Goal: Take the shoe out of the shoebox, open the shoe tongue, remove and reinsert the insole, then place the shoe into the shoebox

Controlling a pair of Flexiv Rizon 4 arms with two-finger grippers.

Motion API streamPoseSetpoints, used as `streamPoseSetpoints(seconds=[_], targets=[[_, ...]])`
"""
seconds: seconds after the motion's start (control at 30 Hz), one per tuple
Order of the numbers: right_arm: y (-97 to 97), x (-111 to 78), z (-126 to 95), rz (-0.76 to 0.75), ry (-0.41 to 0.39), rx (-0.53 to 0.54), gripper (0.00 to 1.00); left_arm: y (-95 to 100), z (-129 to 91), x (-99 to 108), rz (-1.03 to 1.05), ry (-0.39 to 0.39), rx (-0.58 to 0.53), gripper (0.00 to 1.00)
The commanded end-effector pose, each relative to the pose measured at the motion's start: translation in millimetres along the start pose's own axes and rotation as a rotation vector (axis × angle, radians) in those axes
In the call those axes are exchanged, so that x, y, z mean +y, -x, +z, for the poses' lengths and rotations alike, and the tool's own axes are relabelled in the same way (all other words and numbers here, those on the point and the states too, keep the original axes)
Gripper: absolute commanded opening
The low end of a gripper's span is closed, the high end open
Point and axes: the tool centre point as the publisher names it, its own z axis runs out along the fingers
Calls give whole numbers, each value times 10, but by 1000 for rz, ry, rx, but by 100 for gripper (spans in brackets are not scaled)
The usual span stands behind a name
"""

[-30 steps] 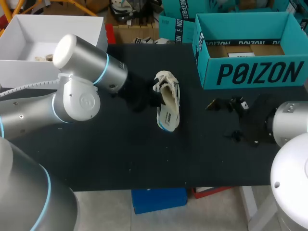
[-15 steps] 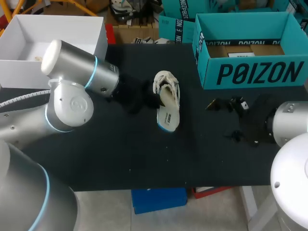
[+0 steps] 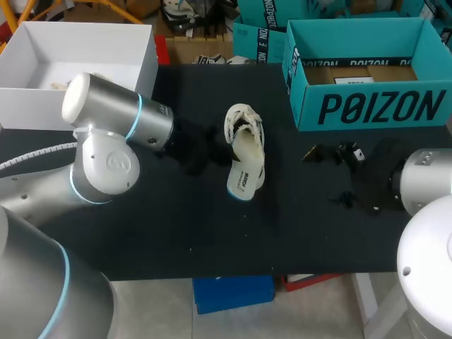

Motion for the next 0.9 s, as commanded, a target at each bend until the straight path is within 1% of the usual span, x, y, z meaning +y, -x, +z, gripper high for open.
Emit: streamPoseSetpoints(seconds=[0.03,0.17,0.3,0.47,0.63,0.8,0.9], targets=[[81,12,-80,14,-86,15,100,80,-14,65,3,4,29,0],[81,12,-80,14,-86,15,100,120,-111,52,9,12,48,0],[81,12,-80,14,-86,15,100,124,-132,48,15,19,50,0],[81,12,-80,14,-86,15,100,70,2,12,9,8,50,0],[81,12,-80,14,-86,15,100,23,117,47,-10,-3,61,0],[81,12,-80,14,-86,15,100,-14,161,127,-13,10,88,0],[81,12,-80,14,-86,15,100,-4,129,147,-11,27,97,0]])
